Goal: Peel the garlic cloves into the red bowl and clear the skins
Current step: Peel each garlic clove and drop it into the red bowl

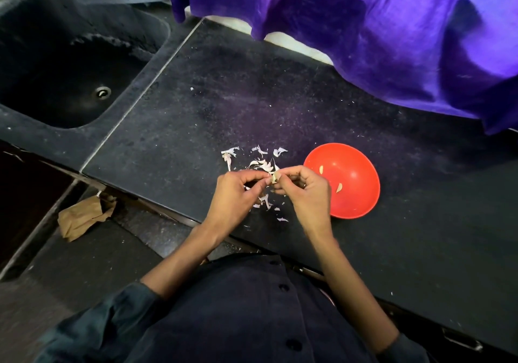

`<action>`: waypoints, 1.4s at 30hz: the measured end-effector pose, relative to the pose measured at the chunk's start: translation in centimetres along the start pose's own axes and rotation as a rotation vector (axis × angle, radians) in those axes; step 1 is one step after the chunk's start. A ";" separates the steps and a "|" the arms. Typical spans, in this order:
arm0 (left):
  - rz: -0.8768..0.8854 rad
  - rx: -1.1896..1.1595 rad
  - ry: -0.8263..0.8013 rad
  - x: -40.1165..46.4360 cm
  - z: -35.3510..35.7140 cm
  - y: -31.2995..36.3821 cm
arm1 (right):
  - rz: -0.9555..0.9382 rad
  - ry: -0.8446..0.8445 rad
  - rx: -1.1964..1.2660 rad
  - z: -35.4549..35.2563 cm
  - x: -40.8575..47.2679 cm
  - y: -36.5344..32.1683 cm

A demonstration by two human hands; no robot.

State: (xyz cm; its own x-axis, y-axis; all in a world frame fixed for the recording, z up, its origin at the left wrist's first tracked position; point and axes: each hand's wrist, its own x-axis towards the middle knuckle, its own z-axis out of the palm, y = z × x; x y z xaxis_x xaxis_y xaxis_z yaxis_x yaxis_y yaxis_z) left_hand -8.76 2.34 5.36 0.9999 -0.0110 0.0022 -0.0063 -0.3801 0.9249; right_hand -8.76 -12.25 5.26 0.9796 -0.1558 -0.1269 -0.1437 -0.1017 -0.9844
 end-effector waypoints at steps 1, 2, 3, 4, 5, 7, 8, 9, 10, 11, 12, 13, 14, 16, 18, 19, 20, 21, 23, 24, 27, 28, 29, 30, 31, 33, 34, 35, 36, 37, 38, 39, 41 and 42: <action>0.020 0.014 -0.003 -0.1 0.0 0.2 | -0.008 0.007 -0.017 0.0 0.0 0.0; 0.030 0.027 -0.010 -0.1 0.0 0.3 | -0.017 0.013 -0.036 0.0 0.0 0.1; 0.032 0.039 -0.018 -0.1 0.0 0.4 | -0.027 0.019 -0.055 0.1 0.0 0.1; 0.030 0.051 -0.024 -0.1 -0.1 0.5 | -0.035 0.026 -0.070 0.1 0.0 0.1; 0.027 0.061 -0.029 0.0 -0.1 0.5 | -0.040 0.034 -0.083 0.2 -0.1 0.1; 0.026 0.072 -0.034 0.0 0.0 0.6 | -0.056 0.050 -0.103 0.3 -0.2 0.0; 0.032 0.079 -0.034 0.0 0.0 0.7 | -0.067 0.058 -0.114 0.4 -0.2 -0.1; 0.042 0.088 -0.034 0.0 0.1 0.7 | -0.080 0.067 -0.128 0.5 -0.3 -0.2; 0.055 0.098 -0.035 0.0 0.1 0.8 | -0.095 0.076 -0.145 0.5 -0.3 -0.2; 0.067 0.109 -0.035 0.0 0.2 0.8 | -0.109 0.083 -0.162 0.6 -0.4 -0.3; 0.081 0.120 -0.033 0.1 0.3 0.7 | -0.120 0.085 -0.177 0.7 -0.4 -0.3; 0.095 0.134 -0.028 0.1 0.4 0.6 | -0.129 0.084 -0.189 0.7 -0.4 -0.3; 0.112 0.152 -0.023 0.2 0.4 0.4 | -0.134 0.084 -0.197 0.8 -0.4 -0.3; 0.151 0.193 -0.020 0.3 0.5 0.1 | -0.134 0.089 -0.190 0.8 -0.5 -0.2; 0.183 0.219 -0.022 0.3 0.5 0.1 | -0.127 0.098 -0.176 0.8 -0.5 -0.2; 0.194 0.228 -0.022 0.3 0.5 0.1 | -0.124 0.102 -0.172 0.9 -0.5 -0.2; 0.205 0.235 -0.020 0.3 0.5 0.2 | -0.122 0.106 -0.170 0.9 -0.5 -0.2; 0.212 0.238 -0.016 0.3 0.6 0.2 | -0.119 0.112 -0.167 1.0 -0.5 -0.2; 0.221 0.242 -0.012 0.3 0.6 0.3 | -0.119 0.122 -0.154 1.1 -0.5 -0.2; 0.223 0.244 -0.010 0.3 0.6 0.4 | -0.118 0.125 -0.145 1.1 -0.4 -0.2; 0.199 0.225 0.012 0.2 0.5 0.4 | -0.094 0.120 -0.093 1.0 -0.4 0.0; 0.179 0.204 0.018 0.2 0.5 0.5 | -0.077 0.110 -0.066 1.0 -0.4 0.1; 0.149 0.174 0.022 0.2 0.4 0.6 | -0.061 0.097 -0.037 0.9 -0.4 0.2; 0.110 0.141 0.025 0.1 0.4 0.7 | -0.051 0.084 -0.011 0.9 -0.4 0.2; 0.066 0.108 0.025 0.0 0.3 0.8 | -0.046 0.076 0.007 0.8 -0.4 0.2; -0.021 0.026 0.007 -0.1 0.3 0.9 | -0.015 0.064 0.060 0.6 -0.3 0.2; -0.065 -0.026 -0.010 -0.1 0.3 0.9 | 0.016 0.059 0.104 0.6 -0.3 0.1; -0.108 -0.086 -0.027 0.0 0.3 0.8 | 0.046 0.051 0.147 0.5 -0.3 0.0; -0.148 -0.149 -0.038 0.0 0.4 0.7 | 0.074 0.039 0.185 0.5 -0.3 -0.1; -0.181 -0.214 -0.041 0.1 0.4 0.6 | 0.095 0.024 0.214 0.5 -0.4 -0.3; -0.205 -0.269 -0.038 0.1 0.3 0.5 | 0.110 0.009 0.241 0.5 -0.4 -0.4; -0.218 -0.303 -0.035 0.1 0.3 0.4 | 0.121 -0.006 0.269 0.4 -0.4 -0.4; -0.210 -0.327 -0.044 0.0 0.3 0.1 | 0.128 -0.016 0.303 0.2 -0.4 -0.5; -0.200 -0.337 -0.056 -0.1 0.2 0.0 | 0.130 -0.011 0.307 0.2 -0.4 -0.4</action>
State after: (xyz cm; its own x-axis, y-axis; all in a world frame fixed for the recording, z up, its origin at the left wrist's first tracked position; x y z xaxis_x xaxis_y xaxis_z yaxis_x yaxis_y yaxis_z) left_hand -8.83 2.14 5.32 0.9791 -0.0213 -0.2023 0.2009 -0.0546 0.9781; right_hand -9.08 -11.94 5.71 0.9574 -0.1372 -0.2539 -0.2205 0.2197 -0.9503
